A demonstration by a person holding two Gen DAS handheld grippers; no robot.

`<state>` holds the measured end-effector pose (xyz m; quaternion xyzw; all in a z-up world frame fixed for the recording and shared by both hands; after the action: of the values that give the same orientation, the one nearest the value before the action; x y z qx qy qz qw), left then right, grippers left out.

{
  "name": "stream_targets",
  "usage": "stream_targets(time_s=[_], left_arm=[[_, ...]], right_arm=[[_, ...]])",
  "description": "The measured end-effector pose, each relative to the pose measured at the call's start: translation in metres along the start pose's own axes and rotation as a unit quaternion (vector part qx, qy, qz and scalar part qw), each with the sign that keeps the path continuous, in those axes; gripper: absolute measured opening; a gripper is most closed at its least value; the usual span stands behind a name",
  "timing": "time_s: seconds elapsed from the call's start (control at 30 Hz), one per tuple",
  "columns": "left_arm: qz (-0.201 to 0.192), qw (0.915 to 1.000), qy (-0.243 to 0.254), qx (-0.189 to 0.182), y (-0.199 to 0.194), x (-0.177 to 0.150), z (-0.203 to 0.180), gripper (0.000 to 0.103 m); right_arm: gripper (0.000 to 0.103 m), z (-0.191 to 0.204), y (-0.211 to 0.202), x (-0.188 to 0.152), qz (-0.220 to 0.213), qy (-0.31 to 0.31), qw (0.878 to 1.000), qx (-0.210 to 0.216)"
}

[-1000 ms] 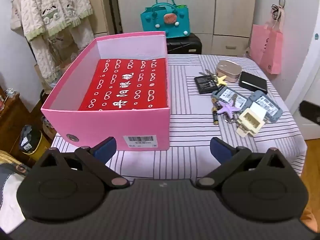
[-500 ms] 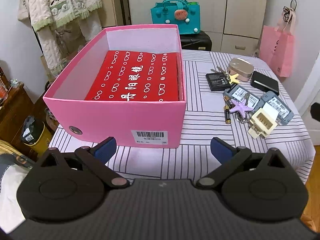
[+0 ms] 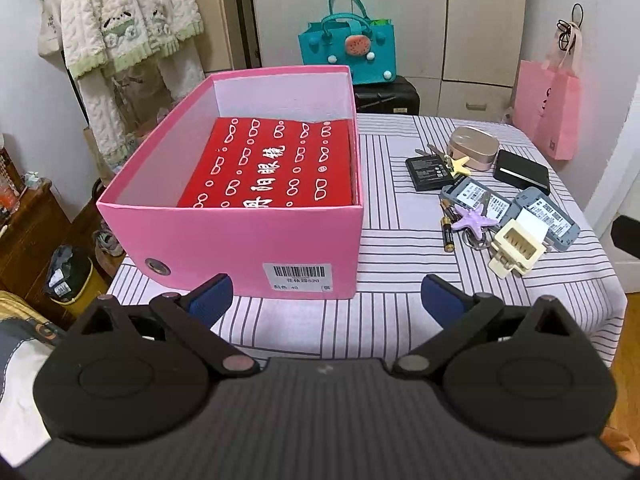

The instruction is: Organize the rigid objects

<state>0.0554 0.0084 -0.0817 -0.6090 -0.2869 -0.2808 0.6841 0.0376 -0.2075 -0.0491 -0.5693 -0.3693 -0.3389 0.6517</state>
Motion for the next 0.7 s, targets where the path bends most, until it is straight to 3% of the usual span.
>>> stream_targets(time_s=[0.5, 0.7], left_arm=[[-0.047, 0.9988, 0.014, 0.009, -0.009, -0.009, -0.005, 0.102], [-0.068, 0.9977, 0.004, -0.010, -0.018, -0.011, -0.008, 0.102]], right_arm=[[0.103, -0.007, -0.012, -0.011, -0.034, 0.005, 0.999, 0.001], [0.103, -0.005, -0.018, -0.014, -0.049, 0.006, 0.999, 0.002]])
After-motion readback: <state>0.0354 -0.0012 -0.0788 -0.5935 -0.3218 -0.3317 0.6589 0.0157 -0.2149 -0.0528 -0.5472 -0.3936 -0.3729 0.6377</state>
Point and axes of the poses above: each gripper's, at about its wrist camera, not at the fingertips, and y roughly the way its jaws point, z to its left, x to its top, the point moved 10 cm from there along y, roughly the way its jaws point, and after that the axes turned 4 degrees about x, right-handed, at the moved point
